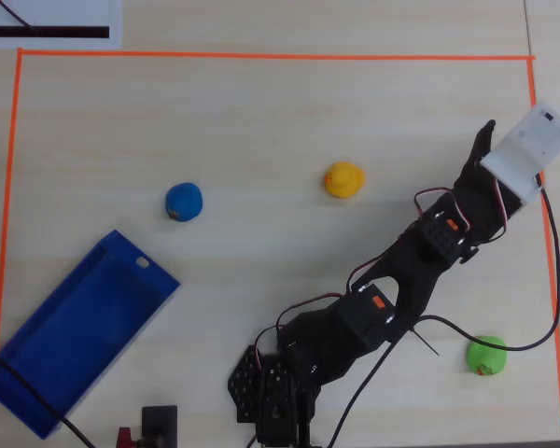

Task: Grasp red duck and put it into box.

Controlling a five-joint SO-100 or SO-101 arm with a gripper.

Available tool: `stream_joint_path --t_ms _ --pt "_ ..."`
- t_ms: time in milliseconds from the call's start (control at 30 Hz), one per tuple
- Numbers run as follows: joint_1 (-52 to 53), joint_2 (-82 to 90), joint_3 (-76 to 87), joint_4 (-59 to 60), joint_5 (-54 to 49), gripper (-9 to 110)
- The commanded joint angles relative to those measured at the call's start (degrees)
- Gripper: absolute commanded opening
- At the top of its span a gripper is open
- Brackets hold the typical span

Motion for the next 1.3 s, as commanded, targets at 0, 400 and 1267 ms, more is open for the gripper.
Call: stream_joint_path --t_ms 0,400,1267 --pt "1.8 -4.1 -6.3 1.2 -2.5 34" --pt "4.0 -11.7 -3.5 -4.0 -6.2 34" --pt "5.5 -17.5 -15.6 6.8 -4.4 0"
